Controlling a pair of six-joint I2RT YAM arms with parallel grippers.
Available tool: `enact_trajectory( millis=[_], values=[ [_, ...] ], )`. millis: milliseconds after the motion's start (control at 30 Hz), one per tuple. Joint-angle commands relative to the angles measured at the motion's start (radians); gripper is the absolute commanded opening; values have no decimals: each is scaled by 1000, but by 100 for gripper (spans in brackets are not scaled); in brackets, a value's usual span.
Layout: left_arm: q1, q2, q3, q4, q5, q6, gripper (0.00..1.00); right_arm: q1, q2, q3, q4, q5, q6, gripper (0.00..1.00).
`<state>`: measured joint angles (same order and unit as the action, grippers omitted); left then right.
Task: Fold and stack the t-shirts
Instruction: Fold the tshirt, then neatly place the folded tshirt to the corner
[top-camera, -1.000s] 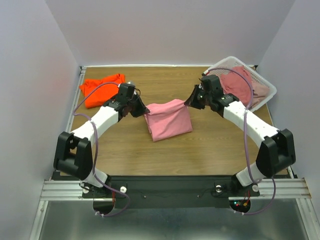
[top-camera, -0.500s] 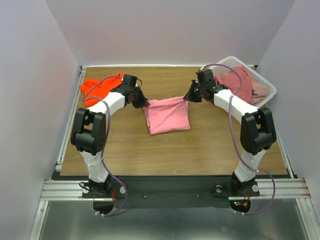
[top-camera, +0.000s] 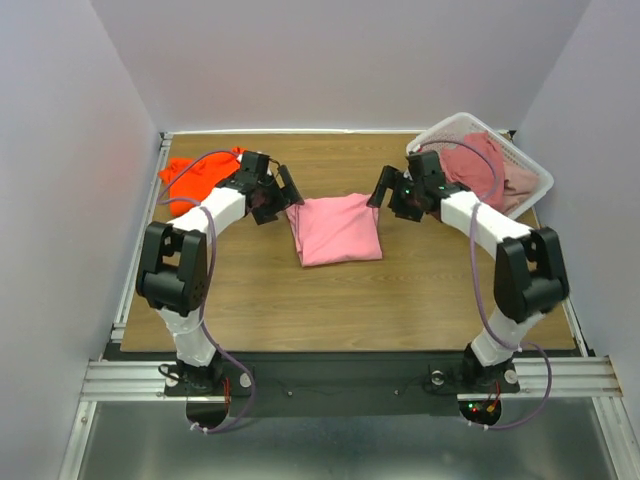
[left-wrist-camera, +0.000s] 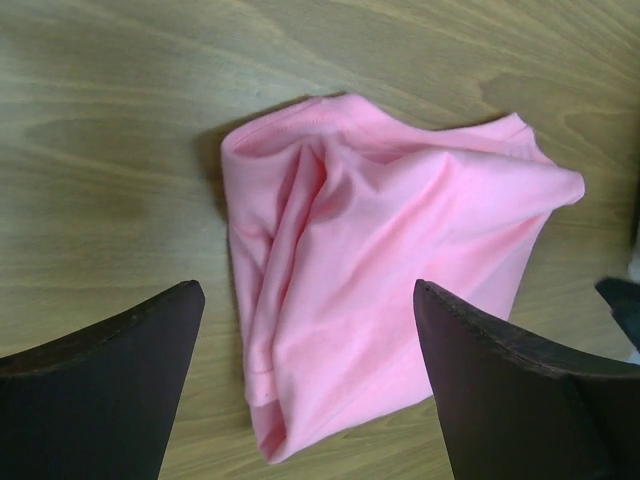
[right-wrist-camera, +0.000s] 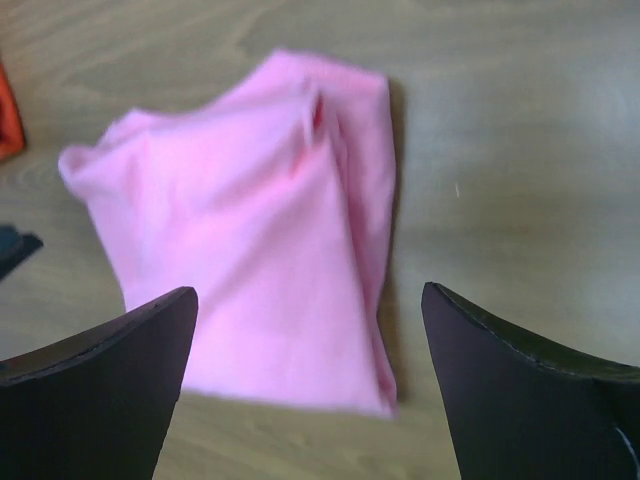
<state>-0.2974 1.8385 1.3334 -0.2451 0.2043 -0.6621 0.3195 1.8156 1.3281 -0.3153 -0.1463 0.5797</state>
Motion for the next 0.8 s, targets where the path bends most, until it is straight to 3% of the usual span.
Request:
enact_trajectory(
  millis=[0,233,367,433,567,633,667,767],
  values=[
    [-17,-156,-146,55,-55,48,98,1,-231,-162,24,-32,-17,100],
    [-65,-148,-234,116,-89,82,97,1,-605,-507,22,-38,25,100],
    [-75,-96,-223,159,-25,91,96,1,-769,-613,13,-64,45,100],
    [-78,-59,-211,161,-58,81,92,1,-841,-644,4,-96,65,100],
    [-85,10,-180,133,-86,79,75,1,-903,-642,-18,-131,63,100],
    [-101,45,-155,107,-118,82,61,1,-915,-635,-28,-131,59,100],
    [-111,53,-136,95,-134,87,48,1,-918,-635,-31,-128,57,100],
    [-147,74,-106,70,-193,111,42,0,-923,-638,-37,-125,55,100]
  ],
)
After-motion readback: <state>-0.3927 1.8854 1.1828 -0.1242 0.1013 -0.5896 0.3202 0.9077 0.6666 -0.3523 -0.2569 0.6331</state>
